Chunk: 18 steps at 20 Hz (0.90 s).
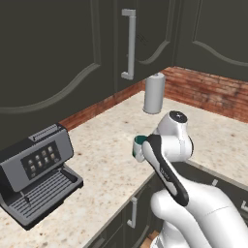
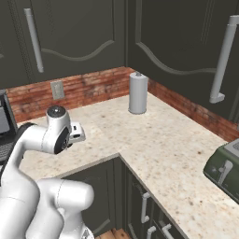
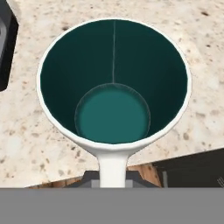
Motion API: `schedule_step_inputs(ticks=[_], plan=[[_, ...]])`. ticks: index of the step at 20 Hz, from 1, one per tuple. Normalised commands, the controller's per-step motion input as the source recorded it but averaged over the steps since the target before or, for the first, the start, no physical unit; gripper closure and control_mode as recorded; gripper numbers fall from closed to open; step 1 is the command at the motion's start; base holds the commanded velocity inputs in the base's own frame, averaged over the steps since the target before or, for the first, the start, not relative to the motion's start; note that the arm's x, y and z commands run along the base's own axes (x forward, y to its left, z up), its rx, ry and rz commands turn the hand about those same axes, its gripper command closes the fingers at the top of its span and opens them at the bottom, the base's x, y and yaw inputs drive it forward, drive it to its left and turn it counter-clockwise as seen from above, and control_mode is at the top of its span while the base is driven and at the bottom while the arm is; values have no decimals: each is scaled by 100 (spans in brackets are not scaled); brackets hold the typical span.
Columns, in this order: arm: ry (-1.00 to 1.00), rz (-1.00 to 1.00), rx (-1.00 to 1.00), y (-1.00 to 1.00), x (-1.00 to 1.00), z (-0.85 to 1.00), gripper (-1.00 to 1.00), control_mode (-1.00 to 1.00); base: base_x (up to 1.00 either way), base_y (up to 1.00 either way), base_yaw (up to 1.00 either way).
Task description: Clear the mugs and bowl far away from the sink.
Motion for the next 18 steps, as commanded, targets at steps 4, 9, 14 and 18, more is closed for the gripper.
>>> schedule_step_inputs(ticks=[4, 9, 14, 18], plan=[[0, 6, 0, 19, 44, -26, 100, -100, 0, 0, 0], [0, 8, 0, 21, 41, -25, 100, -100, 0, 0, 0], [0, 5, 0, 15, 38, -27, 100, -100, 0, 0, 0], [1, 1, 0, 10, 40, -30, 100, -100, 0, 0, 0]])
